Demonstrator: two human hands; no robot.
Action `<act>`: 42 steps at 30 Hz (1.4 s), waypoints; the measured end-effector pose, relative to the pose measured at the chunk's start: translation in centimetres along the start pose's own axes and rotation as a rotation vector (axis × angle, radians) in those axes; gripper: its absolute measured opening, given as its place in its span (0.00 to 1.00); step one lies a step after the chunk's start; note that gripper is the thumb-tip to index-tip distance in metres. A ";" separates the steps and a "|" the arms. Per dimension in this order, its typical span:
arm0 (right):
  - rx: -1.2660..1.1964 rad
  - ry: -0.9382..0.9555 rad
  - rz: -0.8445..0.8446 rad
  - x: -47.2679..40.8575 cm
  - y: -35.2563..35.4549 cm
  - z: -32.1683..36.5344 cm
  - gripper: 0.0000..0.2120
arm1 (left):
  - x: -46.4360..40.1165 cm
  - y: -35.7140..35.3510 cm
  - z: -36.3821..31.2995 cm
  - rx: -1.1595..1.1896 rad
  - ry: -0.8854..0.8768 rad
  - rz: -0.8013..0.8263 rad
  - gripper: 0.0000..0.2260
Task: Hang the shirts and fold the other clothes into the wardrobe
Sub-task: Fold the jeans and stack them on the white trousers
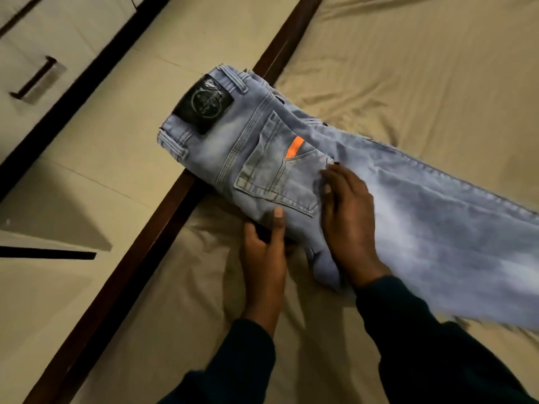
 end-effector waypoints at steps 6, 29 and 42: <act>0.249 -0.294 0.039 0.6 5.9 -5.4 0.12 | 0.4 -1.8 2.1 0.043 0.151 0.062 0.15; -0.111 -0.033 0.330 -7.1 6.4 -10.3 0.11 | 0.8 -2.7 5.9 0.373 0.133 -0.022 0.36; 0.273 0.042 0.426 -9.0 0.8 -9.6 0.19 | -0.5 -1.7 7.0 0.316 0.011 -0.177 0.26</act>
Point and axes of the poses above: each hand's wrist, its own x-axis away from the middle knuckle, its own y-axis out of the back of the hand, z = x × y, the point moved 4 cm from there along -x, towards the middle knuckle, and after that the axes turned 12 degrees about y, right-handed, at the moved point
